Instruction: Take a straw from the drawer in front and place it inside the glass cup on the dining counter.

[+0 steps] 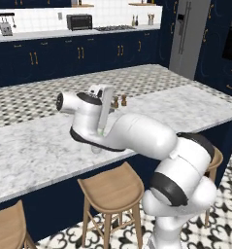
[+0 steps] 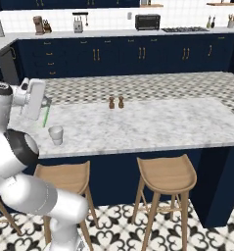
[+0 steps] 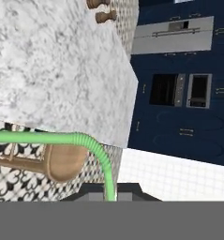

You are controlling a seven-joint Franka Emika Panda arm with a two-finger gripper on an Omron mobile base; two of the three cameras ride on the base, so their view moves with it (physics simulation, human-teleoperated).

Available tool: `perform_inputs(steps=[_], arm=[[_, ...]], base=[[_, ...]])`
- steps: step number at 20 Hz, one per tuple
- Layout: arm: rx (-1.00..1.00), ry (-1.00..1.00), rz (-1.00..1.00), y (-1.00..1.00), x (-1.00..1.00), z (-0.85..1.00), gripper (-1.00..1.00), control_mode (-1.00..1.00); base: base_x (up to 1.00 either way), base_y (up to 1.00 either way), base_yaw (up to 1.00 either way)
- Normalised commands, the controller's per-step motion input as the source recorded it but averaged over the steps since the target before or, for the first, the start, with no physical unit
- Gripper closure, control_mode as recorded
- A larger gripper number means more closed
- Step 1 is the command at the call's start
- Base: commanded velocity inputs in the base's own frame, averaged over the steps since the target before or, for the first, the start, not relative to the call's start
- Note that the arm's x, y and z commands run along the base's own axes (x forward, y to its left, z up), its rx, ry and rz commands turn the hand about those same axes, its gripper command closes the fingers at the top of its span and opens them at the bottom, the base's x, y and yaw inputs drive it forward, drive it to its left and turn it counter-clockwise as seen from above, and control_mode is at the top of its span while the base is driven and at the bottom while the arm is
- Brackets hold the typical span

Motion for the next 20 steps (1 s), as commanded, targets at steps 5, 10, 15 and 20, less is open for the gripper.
perform_inputs(steps=[5, 10, 15, 20], arm=[[-0.24, -0.16, -0.02, 0.12, 0.09, -0.19, 1.00, -1.00], [-0.13, -0.05, -0.01, 0.01, 0.18, -0.21, 1.00, -1.00], [0.00, 0.00, 0.00, 0.17, 0.23, -0.02, 1.00, -1.00], [0.00, 0.00, 0.00, 0.21, 0.06, -0.05, 1.00, -1.00]], base=[[0.00, 0.00, 0.00], [0.00, 0.00, 0.00], [0.00, 0.00, 0.00], [0.00, 0.00, 0.00]])
